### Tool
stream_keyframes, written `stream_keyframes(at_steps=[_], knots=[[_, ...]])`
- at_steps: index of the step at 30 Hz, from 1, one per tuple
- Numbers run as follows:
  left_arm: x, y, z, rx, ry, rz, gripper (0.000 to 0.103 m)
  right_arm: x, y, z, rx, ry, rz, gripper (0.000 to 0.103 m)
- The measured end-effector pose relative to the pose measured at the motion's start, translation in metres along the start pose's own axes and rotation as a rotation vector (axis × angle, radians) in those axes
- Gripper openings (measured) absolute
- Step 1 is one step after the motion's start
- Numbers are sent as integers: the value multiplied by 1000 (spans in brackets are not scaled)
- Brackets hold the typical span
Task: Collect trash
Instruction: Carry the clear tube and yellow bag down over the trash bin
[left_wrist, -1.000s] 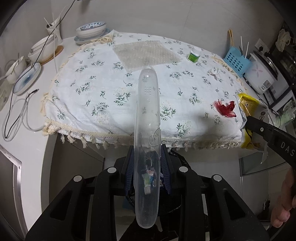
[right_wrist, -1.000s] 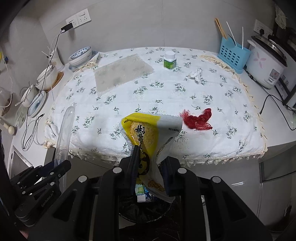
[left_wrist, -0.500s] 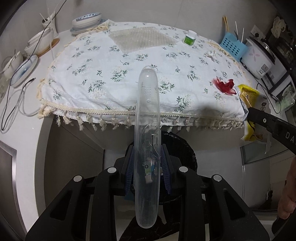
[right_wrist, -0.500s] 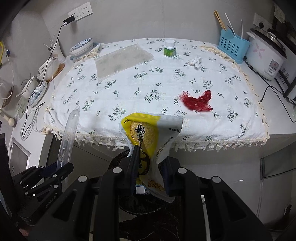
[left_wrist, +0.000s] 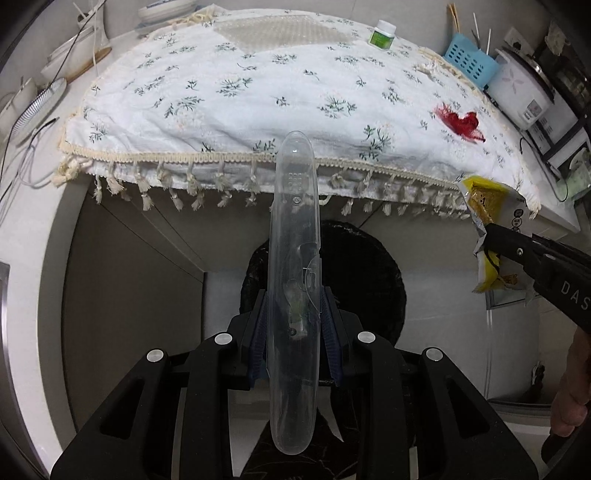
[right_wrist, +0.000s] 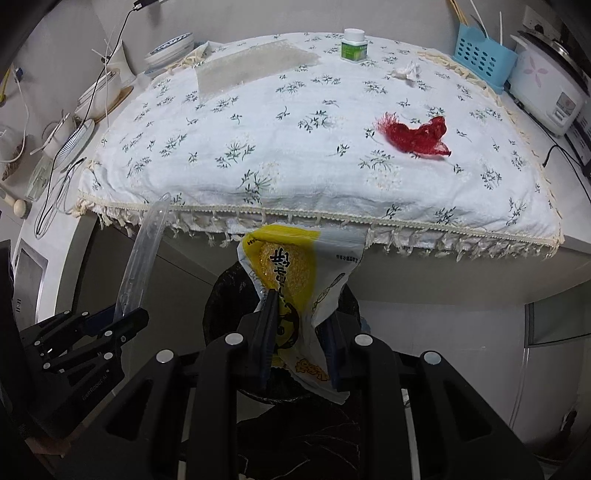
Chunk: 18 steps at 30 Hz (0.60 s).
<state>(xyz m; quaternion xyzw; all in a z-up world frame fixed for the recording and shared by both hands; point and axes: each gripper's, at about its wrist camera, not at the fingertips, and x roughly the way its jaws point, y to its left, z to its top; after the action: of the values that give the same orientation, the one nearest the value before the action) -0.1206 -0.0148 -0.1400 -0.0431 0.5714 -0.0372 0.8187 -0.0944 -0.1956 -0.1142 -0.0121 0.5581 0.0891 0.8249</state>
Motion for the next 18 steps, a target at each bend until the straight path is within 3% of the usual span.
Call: stream_keyframes(at_steps=[6,18], knots=[[28,-1,-11,21,23,30,27,29,-4,-11,-6,29,8,21],[75,-3,-15,69,45,-18,27,97,-18,-30,22,128,14,21]])
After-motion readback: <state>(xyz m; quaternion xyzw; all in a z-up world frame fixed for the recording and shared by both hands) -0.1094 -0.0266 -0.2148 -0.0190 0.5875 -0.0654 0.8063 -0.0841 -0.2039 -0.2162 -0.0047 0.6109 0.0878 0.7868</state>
